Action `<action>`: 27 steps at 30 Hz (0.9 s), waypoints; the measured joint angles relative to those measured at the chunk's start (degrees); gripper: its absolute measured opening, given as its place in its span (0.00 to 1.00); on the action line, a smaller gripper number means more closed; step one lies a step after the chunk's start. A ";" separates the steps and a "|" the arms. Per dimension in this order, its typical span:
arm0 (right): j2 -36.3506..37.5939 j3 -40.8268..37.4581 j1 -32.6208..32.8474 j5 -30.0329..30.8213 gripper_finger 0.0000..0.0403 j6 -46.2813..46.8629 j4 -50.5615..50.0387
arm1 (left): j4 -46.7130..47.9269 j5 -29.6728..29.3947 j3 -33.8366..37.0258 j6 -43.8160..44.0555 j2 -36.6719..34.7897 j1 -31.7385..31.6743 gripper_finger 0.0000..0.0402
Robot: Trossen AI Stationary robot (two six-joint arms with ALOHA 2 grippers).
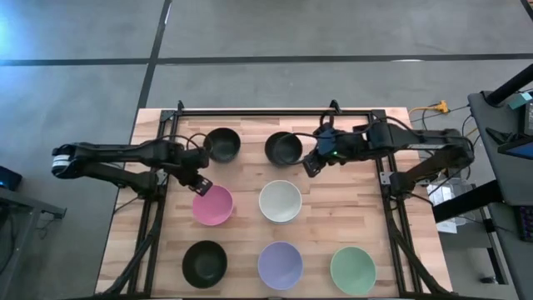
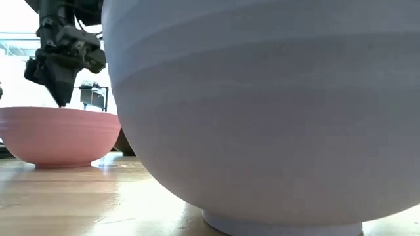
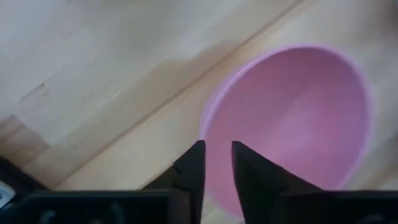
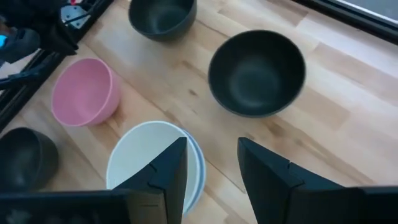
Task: Nest bowls inside each other
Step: Stack the pink bowl on top of the white bowl
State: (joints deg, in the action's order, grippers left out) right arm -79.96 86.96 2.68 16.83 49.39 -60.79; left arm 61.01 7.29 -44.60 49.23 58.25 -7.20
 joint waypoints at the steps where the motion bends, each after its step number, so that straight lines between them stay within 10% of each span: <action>1: 0.14 0.00 0.00 0.18 0.34 0.00 -0.48 | 0.04 0.17 0.23 0.00 0.72 0.00 0.19; 9: 0.30 -0.07 0.04 0.40 0.33 -0.33 -1.18 | -1.07 1.28 3.00 -1.54 7.40 0.00 0.30; 17: 0.67 -0.09 0.09 0.39 0.32 -0.09 -2.08 | -2.23 2.91 3.24 -6.09 10.41 -0.06 0.03; 27: 3.36 -0.09 0.74 0.43 0.31 -2.67 -8.46 | -2.09 6.27 -4.56 -3.21 7.77 -0.07 0.00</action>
State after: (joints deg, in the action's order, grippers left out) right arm -76.60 86.87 3.42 17.26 46.72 -69.25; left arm 58.92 13.56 -49.16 46.02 66.03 -7.27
